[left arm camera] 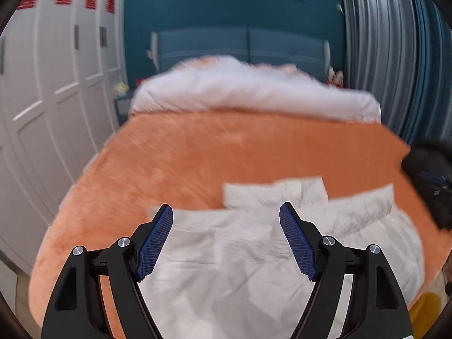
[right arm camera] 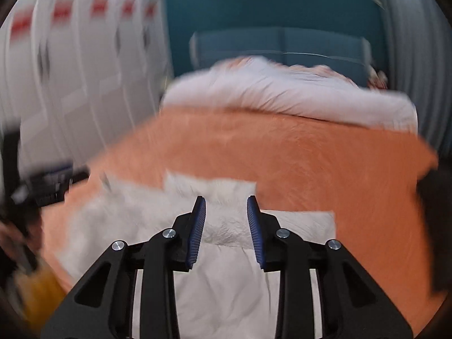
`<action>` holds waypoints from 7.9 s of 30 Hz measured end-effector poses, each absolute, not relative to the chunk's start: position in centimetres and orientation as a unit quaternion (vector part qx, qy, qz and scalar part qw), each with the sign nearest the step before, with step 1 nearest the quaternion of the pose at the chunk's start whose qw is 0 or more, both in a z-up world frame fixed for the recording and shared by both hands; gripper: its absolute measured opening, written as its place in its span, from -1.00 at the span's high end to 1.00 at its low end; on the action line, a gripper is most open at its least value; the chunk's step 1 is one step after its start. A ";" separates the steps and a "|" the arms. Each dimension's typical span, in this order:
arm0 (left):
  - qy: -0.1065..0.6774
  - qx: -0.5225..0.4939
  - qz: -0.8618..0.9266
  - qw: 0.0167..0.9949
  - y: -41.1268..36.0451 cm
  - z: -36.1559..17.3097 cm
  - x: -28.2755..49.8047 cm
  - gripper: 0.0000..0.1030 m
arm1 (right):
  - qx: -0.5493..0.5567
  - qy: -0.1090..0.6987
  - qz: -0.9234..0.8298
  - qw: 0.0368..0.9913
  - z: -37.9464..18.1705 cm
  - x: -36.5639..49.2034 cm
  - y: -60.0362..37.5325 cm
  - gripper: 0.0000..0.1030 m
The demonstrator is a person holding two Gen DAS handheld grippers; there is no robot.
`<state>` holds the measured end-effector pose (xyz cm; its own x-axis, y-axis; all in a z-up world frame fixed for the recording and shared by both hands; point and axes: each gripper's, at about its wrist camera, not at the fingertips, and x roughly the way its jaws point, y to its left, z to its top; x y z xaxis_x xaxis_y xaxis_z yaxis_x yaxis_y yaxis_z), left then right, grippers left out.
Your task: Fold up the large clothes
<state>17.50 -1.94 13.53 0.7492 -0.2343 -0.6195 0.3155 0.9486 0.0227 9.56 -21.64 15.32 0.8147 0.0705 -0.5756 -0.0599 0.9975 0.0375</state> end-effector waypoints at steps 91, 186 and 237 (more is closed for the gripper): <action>0.398 0.004 -0.093 0.913 -0.9 -2.3 24.4 -0.64 | 0.201 0.471 0.084 0.855 4.4 23.4 -18.3 0.86; 0.467 -0.219 -0.126 0.848 11.5 3.5 17.6 0.71 | 0.070 0.520 0.018 0.851 0.6 20.3 -11.6 0.71; 0.494 -0.266 -0.056 0.826 15.4 -3.1 14.3 -0.79 | 0.135 0.559 0.080 0.814 -0.4 17.2 -15.1 0.63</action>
<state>14.28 15.36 -3.07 0.5056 -0.3557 -0.7860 -0.1706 0.8518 -0.4953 17.19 -15.13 -0.39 0.3621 0.2814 -0.8886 0.0193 0.9509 0.3090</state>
